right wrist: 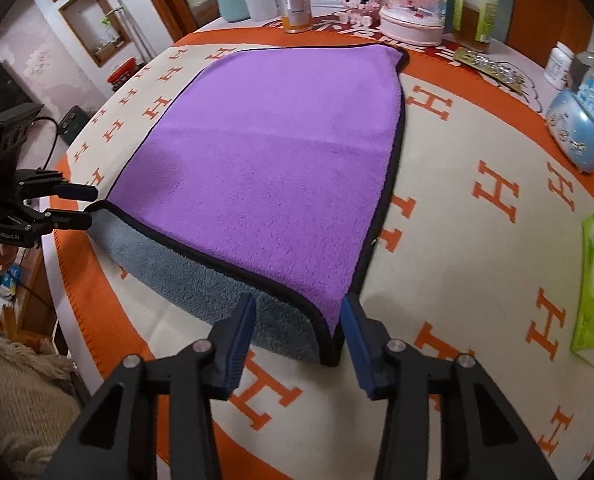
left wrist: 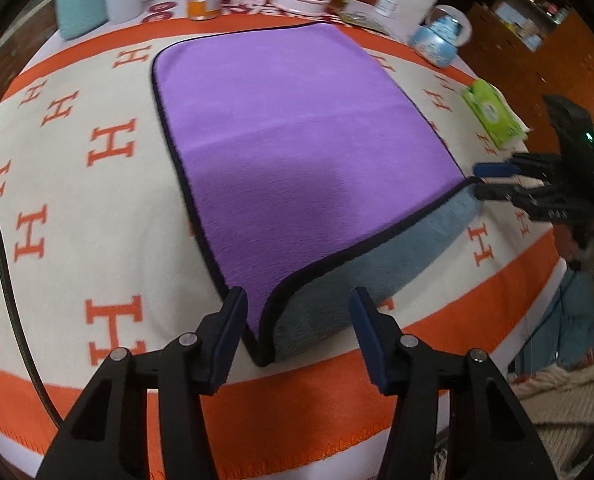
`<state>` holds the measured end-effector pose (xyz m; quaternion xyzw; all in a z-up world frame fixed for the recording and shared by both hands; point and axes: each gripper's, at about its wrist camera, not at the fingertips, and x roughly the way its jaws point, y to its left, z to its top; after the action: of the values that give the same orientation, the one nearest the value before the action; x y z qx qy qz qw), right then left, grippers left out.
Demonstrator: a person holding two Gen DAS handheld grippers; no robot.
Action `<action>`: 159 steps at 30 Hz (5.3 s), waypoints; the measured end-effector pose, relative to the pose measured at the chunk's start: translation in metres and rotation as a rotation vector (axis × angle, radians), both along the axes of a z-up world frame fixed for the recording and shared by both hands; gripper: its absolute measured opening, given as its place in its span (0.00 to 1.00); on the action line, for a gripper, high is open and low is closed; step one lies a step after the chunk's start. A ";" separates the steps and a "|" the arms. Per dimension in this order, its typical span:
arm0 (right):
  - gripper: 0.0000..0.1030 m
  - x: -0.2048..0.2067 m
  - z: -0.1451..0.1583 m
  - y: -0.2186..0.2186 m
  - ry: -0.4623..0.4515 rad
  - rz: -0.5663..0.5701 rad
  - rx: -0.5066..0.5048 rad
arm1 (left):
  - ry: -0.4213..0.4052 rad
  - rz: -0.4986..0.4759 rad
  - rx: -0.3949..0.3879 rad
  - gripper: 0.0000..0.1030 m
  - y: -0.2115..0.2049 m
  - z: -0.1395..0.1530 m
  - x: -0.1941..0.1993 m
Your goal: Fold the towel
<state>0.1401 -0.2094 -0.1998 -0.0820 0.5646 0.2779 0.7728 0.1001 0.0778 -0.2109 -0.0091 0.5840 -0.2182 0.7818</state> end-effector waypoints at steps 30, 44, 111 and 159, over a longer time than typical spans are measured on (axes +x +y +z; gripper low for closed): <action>0.05 -0.001 -0.003 -0.005 0.046 0.082 0.050 | 0.088 -0.035 0.036 0.08 0.004 -0.016 0.001; 0.05 0.002 0.048 0.003 -0.157 -0.066 0.031 | -0.072 0.102 0.175 0.05 -0.003 0.039 0.005; 0.46 0.125 0.102 0.075 -0.367 -0.462 -0.136 | -0.321 0.442 0.104 0.99 0.022 0.117 0.138; 0.70 -0.117 0.207 0.064 -0.416 -0.577 -0.031 | -0.451 0.397 0.083 0.99 -0.019 0.235 -0.078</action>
<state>0.0231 -0.1453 0.0076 0.0145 0.3990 0.0168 0.9167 0.0225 0.0586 0.0246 -0.0423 0.3910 -0.0334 0.9188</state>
